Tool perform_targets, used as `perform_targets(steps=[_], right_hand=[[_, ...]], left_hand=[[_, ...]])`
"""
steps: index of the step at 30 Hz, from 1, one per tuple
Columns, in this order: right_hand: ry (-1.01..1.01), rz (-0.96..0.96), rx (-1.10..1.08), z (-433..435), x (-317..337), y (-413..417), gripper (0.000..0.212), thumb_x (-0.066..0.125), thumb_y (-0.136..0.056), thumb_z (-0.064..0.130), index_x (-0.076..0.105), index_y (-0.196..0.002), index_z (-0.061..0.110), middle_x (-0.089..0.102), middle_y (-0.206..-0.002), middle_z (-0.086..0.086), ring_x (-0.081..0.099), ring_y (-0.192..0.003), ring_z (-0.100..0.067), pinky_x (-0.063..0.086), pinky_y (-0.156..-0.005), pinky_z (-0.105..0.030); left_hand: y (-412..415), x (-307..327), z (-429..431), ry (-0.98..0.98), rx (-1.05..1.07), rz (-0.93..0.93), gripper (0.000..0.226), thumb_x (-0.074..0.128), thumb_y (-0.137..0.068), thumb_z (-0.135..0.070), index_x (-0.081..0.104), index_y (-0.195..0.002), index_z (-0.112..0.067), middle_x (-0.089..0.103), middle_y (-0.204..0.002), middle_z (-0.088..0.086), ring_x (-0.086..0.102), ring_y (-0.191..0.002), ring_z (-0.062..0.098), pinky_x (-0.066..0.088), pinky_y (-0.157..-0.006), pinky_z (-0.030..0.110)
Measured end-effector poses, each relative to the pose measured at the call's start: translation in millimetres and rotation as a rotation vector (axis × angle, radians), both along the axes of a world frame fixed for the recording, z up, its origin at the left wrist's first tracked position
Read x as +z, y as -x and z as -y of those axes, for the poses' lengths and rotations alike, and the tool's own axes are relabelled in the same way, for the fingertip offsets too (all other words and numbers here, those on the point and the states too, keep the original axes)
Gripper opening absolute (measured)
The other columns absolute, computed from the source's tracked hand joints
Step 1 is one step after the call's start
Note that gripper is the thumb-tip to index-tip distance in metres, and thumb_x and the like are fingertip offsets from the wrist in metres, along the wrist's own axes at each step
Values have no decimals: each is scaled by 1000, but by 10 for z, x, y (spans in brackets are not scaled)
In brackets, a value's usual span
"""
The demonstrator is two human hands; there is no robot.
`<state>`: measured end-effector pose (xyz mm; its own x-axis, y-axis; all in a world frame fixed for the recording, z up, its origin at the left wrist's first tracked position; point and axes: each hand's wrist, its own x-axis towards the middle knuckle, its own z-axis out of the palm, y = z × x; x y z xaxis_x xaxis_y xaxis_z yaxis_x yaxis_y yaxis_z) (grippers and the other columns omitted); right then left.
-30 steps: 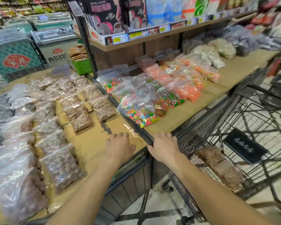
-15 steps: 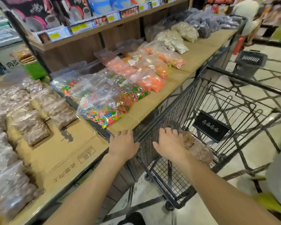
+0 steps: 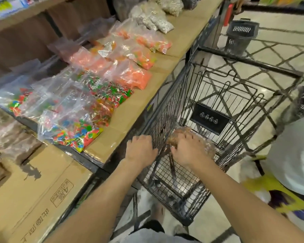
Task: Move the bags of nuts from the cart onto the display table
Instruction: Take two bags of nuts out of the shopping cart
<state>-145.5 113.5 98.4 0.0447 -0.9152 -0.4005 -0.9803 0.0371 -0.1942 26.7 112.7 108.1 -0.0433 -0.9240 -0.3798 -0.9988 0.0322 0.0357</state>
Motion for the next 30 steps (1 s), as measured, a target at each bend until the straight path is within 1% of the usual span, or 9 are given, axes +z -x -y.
perform_targets(steps=[4, 6, 9, 14, 17, 19, 22, 26, 30], right_hand=[[-41, -7, -115, 289, -38, 27, 65, 53, -105, 50, 38, -157, 14, 46, -154, -9, 43, -146, -28, 28, -124, -45], [-67, -8, -157, 418, -105, 53, 68, 54, -105, 51, 34, -160, 17, 43, -158, -8, 39, -150, -28, 23, -127, -45], [-129, 19, -225, 601, -295, 90, 74, 57, -105, 48, 26, -164, 18, 32, -167, -13, 30, -156, -33, 17, -128, -48], [-209, -3, -350, 815, -810, 199, 75, 56, -103, 46, 27, -163, 13, 17, -173, -23, 19, -159, -43, 5, -130, -56], [-261, -3, -394, 935, -1036, 295, 82, 53, -104, 49, 19, -166, 8, 17, -173, -21, 22, -158, -43, 18, -127, -58], [-275, -8, -413, 999, -1200, 375, 84, 52, -104, 50, 16, -166, 7, 19, -173, -20, 22, -158, -42, 21, -127, -58], [-269, -6, -438, 1051, -1479, 514, 80, 53, -103, 53, 25, -163, 8, 32, -167, -20, 28, -156, -41, 26, -125, -60], [-304, -62, -408, 1135, -1854, 687, 72, 54, -104, 48, 33, -159, 7, 40, -161, -20, 30, -155, -40, 24, -127, -59], [-334, -73, -410, 1197, -2203, 820, 76, 57, -102, 47, 30, -161, 7, 35, -164, -18, 28, -155, -39, 27, -124, -60]], left_hand=[[134, -184, 483, -46, -80, -29, 60, 53, -104, -47, 46, -153, -12, 50, -157, 10, 43, -145, 35, 38, -118, 51], [195, -302, 716, -70, -134, -34, 60, 52, -104, -47, 46, -152, -11, 50, -157, 10, 43, -145, 34, 38, -118, 51], [287, -515, 1039, -101, -215, -10, 58, 51, -104, -50, 49, -146, -10, 53, -152, 12, 46, -141, 35, 42, -114, 50], [472, -872, 1467, -199, -287, -57, 49, 55, -101, -49, 58, -134, -13, 62, -138, 10, 54, -132, 34, 46, -107, 49], [573, -1089, 1641, -253, -313, -57, 47, 53, -101, -49, 58, -130, -13, 63, -133, 10, 54, -129, 35, 47, -105, 51], [655, -1227, 1741, -289, -323, -48, 45, 52, -101, -47, 58, -130, -13, 63, -132, 10, 54, -128, 34, 46, -106, 51], [790, -1442, 1869, -334, -319, -34, 45, 53, -101, -48, 59, -129, -13, 63, -131, 10, 54, -127, 33, 47, -106, 50], [961, -1802, 1972, -358, -358, -9, 49, 54, -103, -48, 56, -134, -11, 60, -138, 12, 51, -131, 34, 44, -108, 50], [1130, -2167, 2056, -387, -346, 39, 52, 54, -103, -49, 55, -137, -9, 58, -139, 12, 51, -132, 32, 43, -108, 49]])
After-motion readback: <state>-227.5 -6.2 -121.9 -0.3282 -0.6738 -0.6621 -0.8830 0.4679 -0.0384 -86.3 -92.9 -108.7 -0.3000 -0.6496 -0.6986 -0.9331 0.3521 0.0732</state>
